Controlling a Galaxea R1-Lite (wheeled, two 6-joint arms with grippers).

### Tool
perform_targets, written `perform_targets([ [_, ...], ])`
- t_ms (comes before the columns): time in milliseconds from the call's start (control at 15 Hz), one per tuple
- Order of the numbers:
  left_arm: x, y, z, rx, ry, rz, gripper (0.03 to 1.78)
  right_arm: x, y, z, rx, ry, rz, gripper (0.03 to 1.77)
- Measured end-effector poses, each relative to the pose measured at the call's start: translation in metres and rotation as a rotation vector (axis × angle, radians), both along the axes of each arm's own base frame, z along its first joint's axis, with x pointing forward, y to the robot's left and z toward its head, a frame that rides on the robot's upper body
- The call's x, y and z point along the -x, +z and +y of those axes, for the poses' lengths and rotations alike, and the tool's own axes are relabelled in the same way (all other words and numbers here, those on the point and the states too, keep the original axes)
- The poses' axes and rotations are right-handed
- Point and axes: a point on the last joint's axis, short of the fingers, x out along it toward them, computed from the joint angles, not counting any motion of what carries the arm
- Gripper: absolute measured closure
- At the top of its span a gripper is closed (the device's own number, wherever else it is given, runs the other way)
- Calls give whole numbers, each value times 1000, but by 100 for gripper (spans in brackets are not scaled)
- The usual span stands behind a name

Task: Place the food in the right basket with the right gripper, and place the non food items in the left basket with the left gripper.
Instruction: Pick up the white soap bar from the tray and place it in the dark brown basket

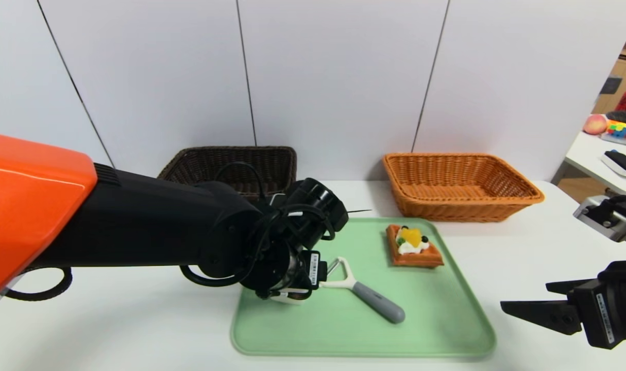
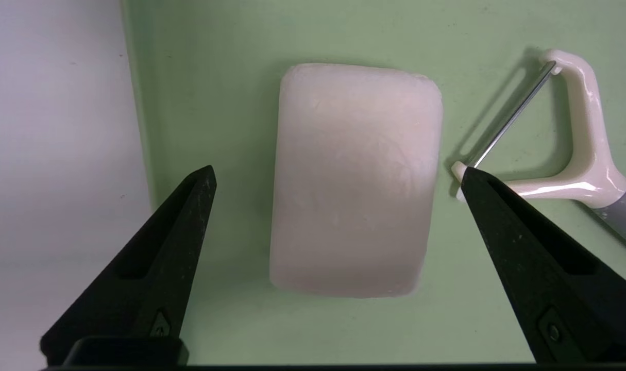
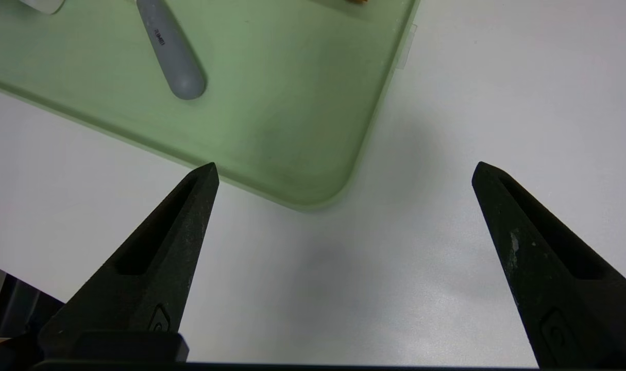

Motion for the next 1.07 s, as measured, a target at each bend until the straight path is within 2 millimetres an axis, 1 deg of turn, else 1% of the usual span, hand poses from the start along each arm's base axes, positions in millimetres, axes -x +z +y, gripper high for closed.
perform_targets([
  [467, -3, -10, -3, -22, 6, 17, 12, 3, 0, -1, -1, -3, -1, 10],
  [1067, -5, -11, -4, -18, 7, 6, 12, 5, 0, -1, -2, -2, -7, 10],
])
